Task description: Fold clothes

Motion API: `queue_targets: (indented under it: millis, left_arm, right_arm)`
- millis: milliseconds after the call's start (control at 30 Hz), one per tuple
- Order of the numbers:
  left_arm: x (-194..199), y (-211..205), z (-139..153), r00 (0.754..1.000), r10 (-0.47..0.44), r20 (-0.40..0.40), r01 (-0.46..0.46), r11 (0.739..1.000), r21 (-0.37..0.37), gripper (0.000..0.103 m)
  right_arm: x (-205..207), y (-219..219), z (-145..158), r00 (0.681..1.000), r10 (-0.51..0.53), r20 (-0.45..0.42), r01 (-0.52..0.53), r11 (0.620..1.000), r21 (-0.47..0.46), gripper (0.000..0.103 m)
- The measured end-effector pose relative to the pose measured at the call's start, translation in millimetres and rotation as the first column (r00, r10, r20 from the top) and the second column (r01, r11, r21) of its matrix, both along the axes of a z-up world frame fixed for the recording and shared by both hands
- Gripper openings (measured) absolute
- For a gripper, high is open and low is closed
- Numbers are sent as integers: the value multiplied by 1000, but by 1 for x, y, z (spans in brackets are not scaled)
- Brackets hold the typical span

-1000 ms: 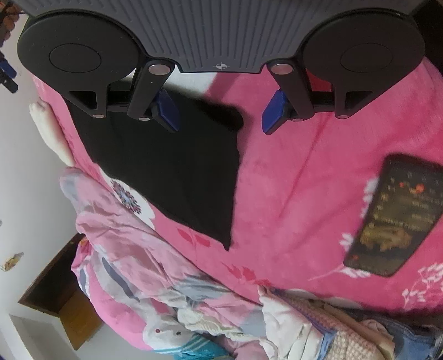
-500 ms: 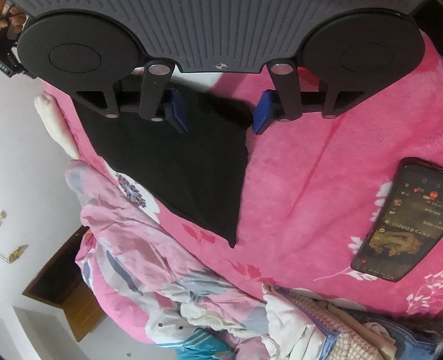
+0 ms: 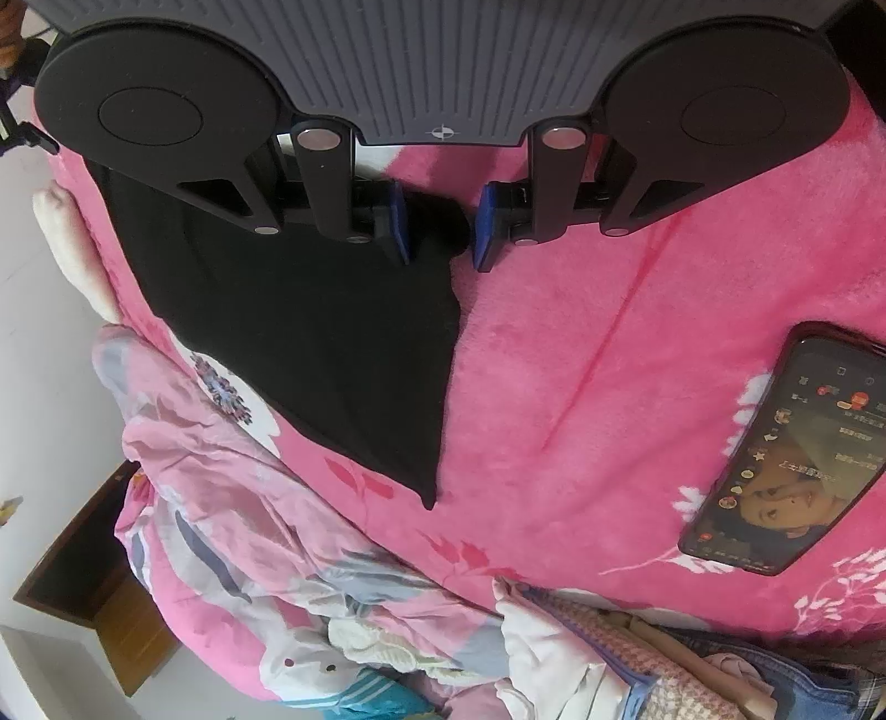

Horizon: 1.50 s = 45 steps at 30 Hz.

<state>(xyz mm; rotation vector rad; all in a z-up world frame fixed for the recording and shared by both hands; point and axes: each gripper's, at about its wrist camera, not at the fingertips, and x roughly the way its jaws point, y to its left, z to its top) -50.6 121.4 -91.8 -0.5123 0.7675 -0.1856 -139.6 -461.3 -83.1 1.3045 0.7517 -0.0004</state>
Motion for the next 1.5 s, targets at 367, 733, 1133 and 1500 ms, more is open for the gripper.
queue_targets:
  millis: [367,733,1133,1500]
  left_arm:
    - [1,-1,-1,1000,-4,-1,4,1000,8,23]
    - [1,-2,0,1000,-5,-4,5,1000,16,23]
    - [3,-1,-2,1000,-8,-3,8,1000,15,23]
    - [3,-1,-1,1000,-15,0,14,1000,27,23]
  right_arm:
    - [13,-19,-17,993,-89,-73,91,995,32,18]
    - [-3,-25,-10,993,-92,-79,100,990,101,20]
    - [14,-22,-24,992,-50,-120,74,977,200,25]
    - [18,-20,9,1000,-9,17,10,999,-36,2]
